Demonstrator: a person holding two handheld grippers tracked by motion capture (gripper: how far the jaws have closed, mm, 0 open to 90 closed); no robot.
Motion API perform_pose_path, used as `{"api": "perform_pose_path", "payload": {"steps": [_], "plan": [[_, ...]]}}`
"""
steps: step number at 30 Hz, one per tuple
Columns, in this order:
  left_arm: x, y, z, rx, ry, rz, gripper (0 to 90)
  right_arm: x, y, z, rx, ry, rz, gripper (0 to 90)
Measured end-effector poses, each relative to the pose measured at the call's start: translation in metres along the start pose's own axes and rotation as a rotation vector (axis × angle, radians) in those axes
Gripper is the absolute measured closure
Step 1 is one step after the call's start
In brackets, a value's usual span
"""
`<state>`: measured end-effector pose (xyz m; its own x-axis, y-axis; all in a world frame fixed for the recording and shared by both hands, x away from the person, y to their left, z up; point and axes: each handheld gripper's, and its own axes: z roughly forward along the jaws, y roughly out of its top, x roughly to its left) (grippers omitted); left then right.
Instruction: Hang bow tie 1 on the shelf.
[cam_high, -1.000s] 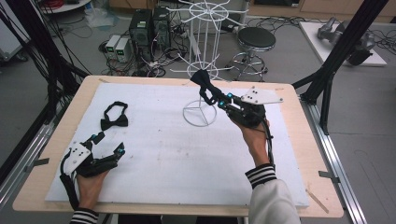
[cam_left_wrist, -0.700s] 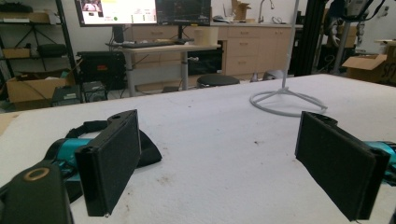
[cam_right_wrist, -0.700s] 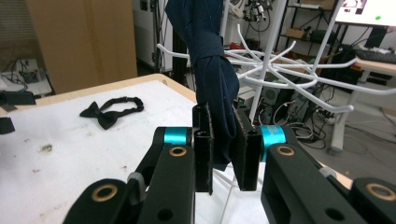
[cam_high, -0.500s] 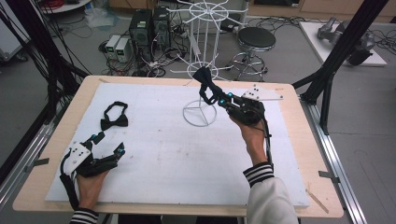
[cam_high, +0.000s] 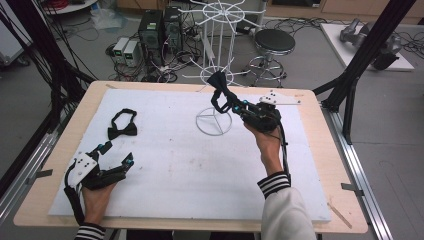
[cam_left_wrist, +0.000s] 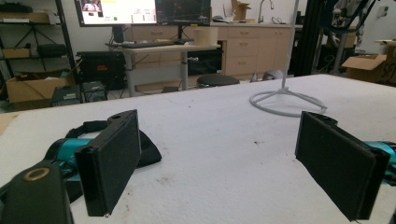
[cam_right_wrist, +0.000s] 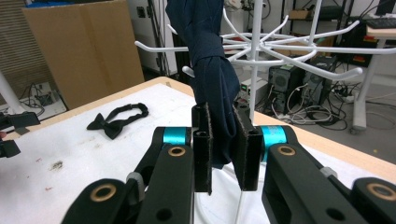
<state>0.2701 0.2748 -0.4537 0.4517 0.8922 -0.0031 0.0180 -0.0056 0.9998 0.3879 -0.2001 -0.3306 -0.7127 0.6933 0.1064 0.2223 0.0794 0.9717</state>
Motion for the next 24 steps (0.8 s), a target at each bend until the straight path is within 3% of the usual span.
{"api": "perform_pose_path", "payload": {"steps": [9,20,22,24], "plan": [[0.0,0.0,0.0,0.001,-0.002,0.001,14.7,-0.004,-0.006,0.008,0.039,-0.011,0.02,79.6],[0.0,0.0,0.0,0.002,-0.002,0.001,14.7,-0.002,-0.008,0.013,0.094,-0.044,-0.042,77.8],[0.0,0.0,0.0,0.001,-0.002,0.001,14.7,-0.001,-0.009,0.014,0.104,-0.039,-0.046,71.7],[0.0,0.0,0.0,0.001,-0.001,0.002,14.7,-0.001,-0.01,0.016,0.117,-0.018,-0.04,52.2]]}}
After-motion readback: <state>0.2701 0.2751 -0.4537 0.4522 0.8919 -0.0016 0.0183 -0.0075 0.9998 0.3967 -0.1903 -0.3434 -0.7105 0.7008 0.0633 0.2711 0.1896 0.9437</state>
